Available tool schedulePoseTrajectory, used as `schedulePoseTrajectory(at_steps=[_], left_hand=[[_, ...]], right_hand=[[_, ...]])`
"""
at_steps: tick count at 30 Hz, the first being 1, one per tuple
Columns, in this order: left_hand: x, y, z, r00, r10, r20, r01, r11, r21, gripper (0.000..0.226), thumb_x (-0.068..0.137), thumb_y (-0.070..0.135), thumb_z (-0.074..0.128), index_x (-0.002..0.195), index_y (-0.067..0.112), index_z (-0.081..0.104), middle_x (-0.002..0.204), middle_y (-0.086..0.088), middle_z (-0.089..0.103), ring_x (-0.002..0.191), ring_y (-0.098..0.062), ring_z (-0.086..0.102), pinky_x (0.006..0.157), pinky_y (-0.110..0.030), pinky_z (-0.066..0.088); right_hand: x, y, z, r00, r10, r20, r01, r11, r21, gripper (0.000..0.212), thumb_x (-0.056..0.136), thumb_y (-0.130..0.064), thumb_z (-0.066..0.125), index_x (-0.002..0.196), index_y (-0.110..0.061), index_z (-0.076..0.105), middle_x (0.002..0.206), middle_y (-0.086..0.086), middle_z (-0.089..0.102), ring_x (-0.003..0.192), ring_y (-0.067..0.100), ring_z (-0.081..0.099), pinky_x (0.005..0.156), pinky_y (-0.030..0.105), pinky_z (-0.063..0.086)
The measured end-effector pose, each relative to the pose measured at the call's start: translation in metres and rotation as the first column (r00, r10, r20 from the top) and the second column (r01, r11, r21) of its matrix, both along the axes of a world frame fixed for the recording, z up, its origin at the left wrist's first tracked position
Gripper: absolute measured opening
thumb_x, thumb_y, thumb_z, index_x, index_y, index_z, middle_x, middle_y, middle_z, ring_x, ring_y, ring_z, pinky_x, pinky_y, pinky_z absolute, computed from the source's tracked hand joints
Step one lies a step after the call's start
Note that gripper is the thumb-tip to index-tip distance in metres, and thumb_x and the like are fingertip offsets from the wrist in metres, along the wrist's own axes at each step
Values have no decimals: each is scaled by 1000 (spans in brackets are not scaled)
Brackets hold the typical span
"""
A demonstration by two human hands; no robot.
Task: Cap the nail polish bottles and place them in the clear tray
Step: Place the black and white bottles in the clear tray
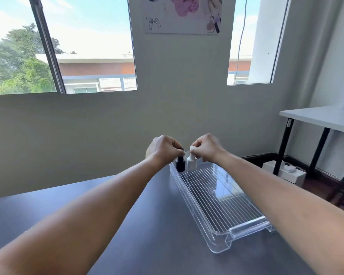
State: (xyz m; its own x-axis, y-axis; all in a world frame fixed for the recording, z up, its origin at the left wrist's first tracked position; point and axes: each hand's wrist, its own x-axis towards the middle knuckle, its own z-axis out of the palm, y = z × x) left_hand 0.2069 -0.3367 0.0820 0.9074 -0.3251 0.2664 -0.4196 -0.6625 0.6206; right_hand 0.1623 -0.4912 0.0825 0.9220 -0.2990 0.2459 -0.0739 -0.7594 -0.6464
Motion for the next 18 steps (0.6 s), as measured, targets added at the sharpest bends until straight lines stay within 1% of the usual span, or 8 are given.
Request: schedulePoseTrajectory(at_steps=[3, 6, 10, 13, 14, 16, 18], left_hand=[[4, 2, -4, 1000, 28, 6, -28, 999, 16, 6, 68, 33, 76, 73, 34, 78, 80, 14, 74, 81, -7, 67, 67, -26, 55], [6, 5, -7, 998, 61, 14, -61, 997, 37, 4, 69, 33, 75, 70, 36, 77, 81, 14, 74, 82, -9, 67, 66, -26, 55], [8, 7, -10, 998, 70, 5, -70, 997, 20, 7, 70, 34, 76, 77, 35, 76, 88, 15, 75, 89, -9, 67, 74, -29, 57], [9, 7, -11, 998, 57, -10, -57, 998, 8, 16, 69, 37, 79, 84, 34, 75, 90, 15, 74, 93, -8, 66, 77, -28, 56], [10, 7, -12, 999, 53, -14, -53, 999, 6, 17, 68, 37, 79, 85, 33, 76, 88, 15, 74, 93, -7, 66, 77, -28, 56], [10, 8, -12, 999, 47, -17, -47, 999, 5, 23, 69, 37, 81, 90, 32, 76, 90, 14, 74, 95, -7, 66, 80, -29, 56], [8, 11, -9, 999, 46, -10, -47, 999, -7, 30, 71, 38, 81, 99, 30, 75, 99, 13, 75, 100, -8, 65, 85, -30, 54]], right_hand=[[2, 3, -3, 1000, 9, -3, -9, 1000, -3, 18, 76, -6, 60, 73, -4, 77, 62, 0, 65, 68, 26, 64, 66, 40, 60], [4, 7, -6, 1000, 14, 8, -13, 1000, -16, 19, 79, -8, 60, 78, -3, 78, 62, -2, 62, 70, 18, 57, 70, 35, 57], [4, 10, -8, 999, 20, 34, -19, 999, -25, 19, 82, -9, 60, 82, -2, 77, 71, 1, 64, 75, 16, 57, 74, 33, 55], [6, 10, -7, 999, 20, 31, -18, 999, -39, 18, 83, -10, 61, 84, -3, 78, 72, 0, 63, 75, 16, 55, 69, 29, 51], [6, 10, -7, 999, 19, 26, -18, 999, -44, 18, 84, -10, 61, 85, -3, 78, 73, 0, 63, 75, 16, 54, 70, 29, 51], [6, 9, -8, 1000, 13, 14, -13, 999, -45, 17, 84, -13, 63, 85, -4, 77, 74, 3, 66, 75, 20, 57, 77, 33, 55], [5, 7, -9, 1000, 3, 9, -2, 999, -42, 19, 83, -18, 66, 90, -3, 75, 85, 11, 72, 85, 27, 63, 83, 39, 55]])
